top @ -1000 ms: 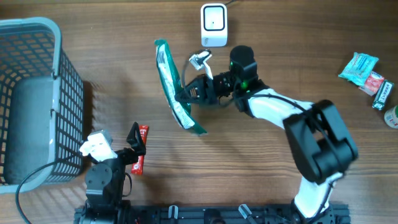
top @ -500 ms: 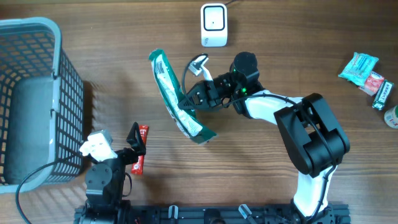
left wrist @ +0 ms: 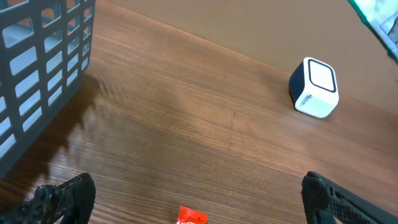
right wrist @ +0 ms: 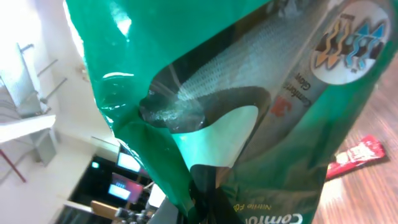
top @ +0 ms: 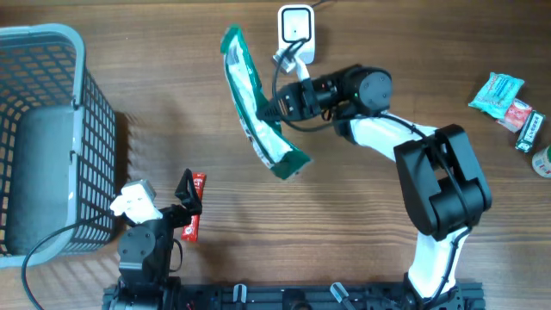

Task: Scan the item barcode
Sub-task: 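Hold the green sponge pack up in front of the white scanner, then carry the sponge pack to the right edge and release it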

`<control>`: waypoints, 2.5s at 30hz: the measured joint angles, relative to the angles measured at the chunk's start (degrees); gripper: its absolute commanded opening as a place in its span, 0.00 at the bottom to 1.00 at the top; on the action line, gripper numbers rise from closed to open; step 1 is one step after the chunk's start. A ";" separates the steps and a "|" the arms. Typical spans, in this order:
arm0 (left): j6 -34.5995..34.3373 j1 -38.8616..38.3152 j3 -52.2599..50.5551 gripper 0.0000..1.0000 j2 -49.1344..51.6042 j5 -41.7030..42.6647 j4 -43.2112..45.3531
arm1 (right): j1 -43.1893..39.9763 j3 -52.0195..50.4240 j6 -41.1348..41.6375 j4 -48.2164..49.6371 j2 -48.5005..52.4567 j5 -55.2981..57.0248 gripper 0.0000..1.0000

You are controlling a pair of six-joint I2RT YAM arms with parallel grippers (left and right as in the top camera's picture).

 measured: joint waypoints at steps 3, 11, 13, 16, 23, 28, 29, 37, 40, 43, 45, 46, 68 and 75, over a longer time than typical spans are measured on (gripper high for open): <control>0.00 0.00 0.00 1.00 0.02 0.00 -0.02 | 1.38 3.17 -0.09 -15.54 -0.17 1.57 0.05; 0.00 0.00 0.00 1.00 0.02 0.00 0.00 | 8.22 8.81 -49.44 -101.31 0.04 27.34 0.05; 0.00 0.00 0.00 1.00 0.00 0.00 0.00 | 8.41 10.99 -61.40 -117.31 -1.25 35.65 0.05; 0.00 0.00 0.00 1.00 0.00 0.00 0.00 | 8.33 15.43 -76.81 -137.09 -8.04 51.15 0.05; 0.00 0.00 0.00 1.00 0.00 0.00 0.00 | 8.31 20.31 -99.27 -132.93 -18.58 91.03 0.05; 0.00 0.00 0.00 1.00 0.00 0.00 -0.02 | 8.31 20.17 -109.74 -112.21 -7.23 107.38 0.05; 0.00 0.00 0.00 1.00 0.00 0.00 0.00 | 8.09 20.20 -112.48 -106.71 -2.54 110.75 0.05; 0.00 0.00 0.00 1.00 0.00 0.00 -0.02 | 4.55 25.79 -113.77 -105.33 8.15 110.66 0.05; 0.00 0.00 -0.02 1.00 0.00 0.00 0.00 | 1.60 27.28 -110.09 -105.79 8.13 105.24 0.05; 0.00 0.00 -0.02 1.00 0.00 0.00 0.00 | -1.57 27.47 -108.28 -108.65 8.15 99.14 0.05; 0.00 0.00 -0.02 1.00 0.00 0.00 -0.02 | -2.43 27.47 -107.73 -109.31 8.13 96.87 0.05; 0.00 0.00 -0.02 1.00 0.00 0.00 0.00 | -2.40 27.47 -107.60 -109.31 8.15 95.73 0.05; 0.00 0.00 0.00 1.00 0.04 0.00 0.00 | -16.41 50.66 -93.29 -158.88 7.48 95.86 0.04; 0.00 0.00 0.00 1.00 0.04 0.00 -0.02 | -36.59 47.06 -88.00 -149.85 7.48 95.49 0.04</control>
